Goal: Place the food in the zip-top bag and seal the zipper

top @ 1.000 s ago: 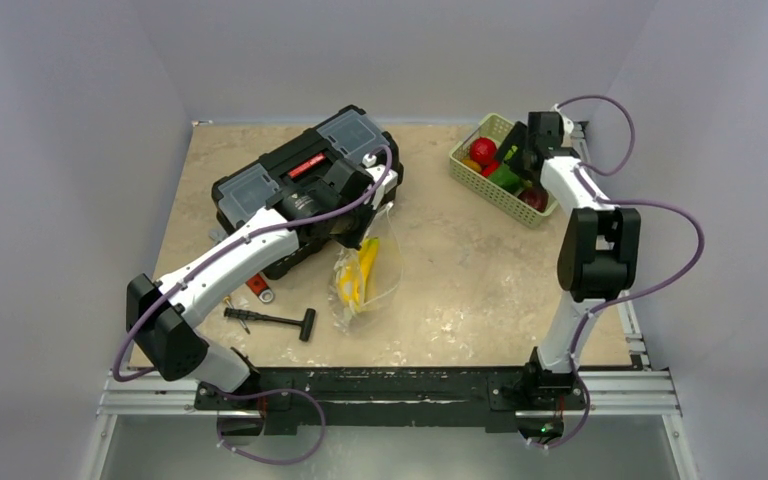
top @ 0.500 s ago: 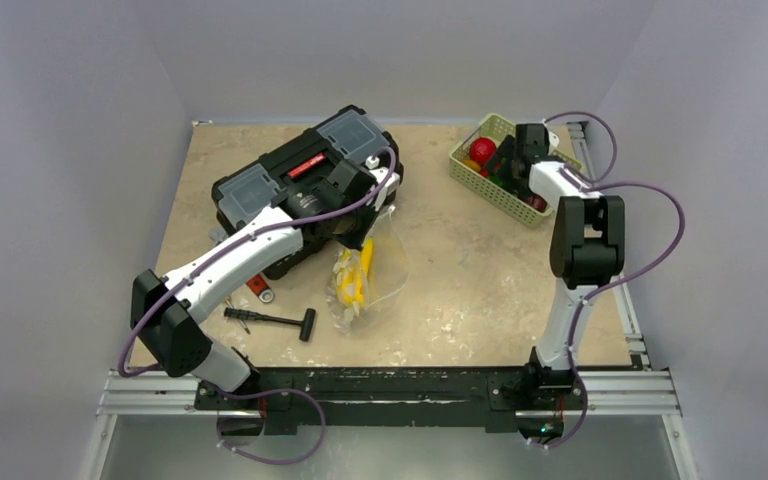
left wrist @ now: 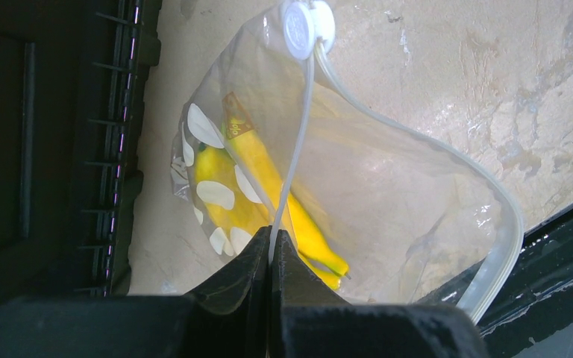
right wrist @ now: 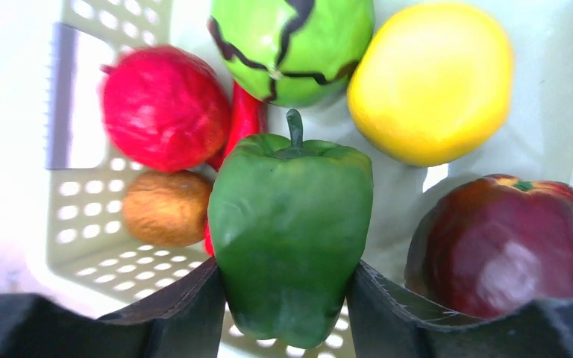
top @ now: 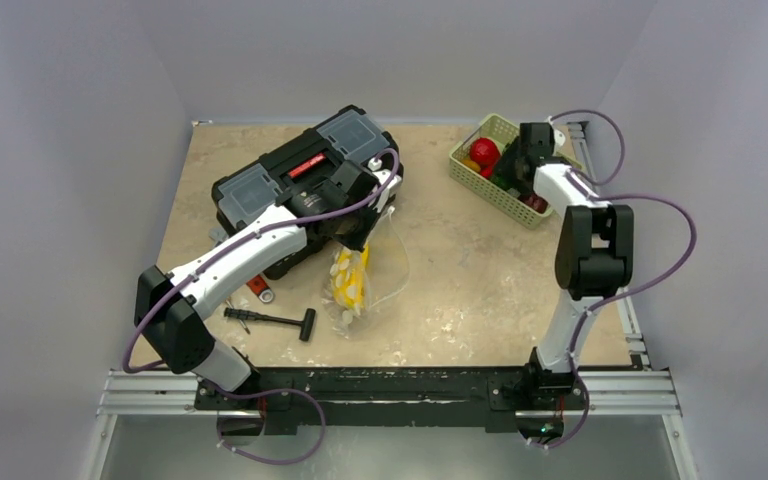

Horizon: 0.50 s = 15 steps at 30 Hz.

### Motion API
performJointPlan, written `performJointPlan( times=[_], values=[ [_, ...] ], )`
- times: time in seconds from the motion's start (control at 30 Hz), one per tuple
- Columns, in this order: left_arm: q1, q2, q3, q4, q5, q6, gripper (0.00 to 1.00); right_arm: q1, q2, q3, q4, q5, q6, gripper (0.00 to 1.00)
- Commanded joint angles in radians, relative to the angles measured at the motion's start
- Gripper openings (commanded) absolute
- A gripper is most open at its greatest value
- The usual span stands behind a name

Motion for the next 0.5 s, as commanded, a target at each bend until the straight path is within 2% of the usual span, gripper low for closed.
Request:
performJointPlan(
  times=[0.0, 0.1, 0.23, 0.33, 0.47],
  values=[
    [0.003, 0.001, 0.028, -0.017, 0.004, 0.02, 0.0, 0.001, -0.209, -0.014, 0.026, 0.086, -0.027, 0.39],
    [0.003, -0.004, 0.026, -0.017, -0.006, 0.021, 0.0, 0.004, -0.34, -0.108, 0.07, 0.066, -0.033, 0.21],
    [0.002, -0.008, 0.025, -0.017, -0.006, 0.023, 0.0, 0.023, -0.499, -0.259, 0.134, -0.004, -0.048, 0.02],
    [0.003, -0.013, 0.018, -0.009, 0.0, 0.023, 0.0, 0.098, -0.609, -0.391, 0.191, -0.096, -0.072, 0.0],
    [0.006, -0.002, 0.023, -0.006, 0.046, 0.013, 0.0, 0.324, -0.731, -0.502, 0.191, -0.084, -0.18, 0.0]
  ],
)
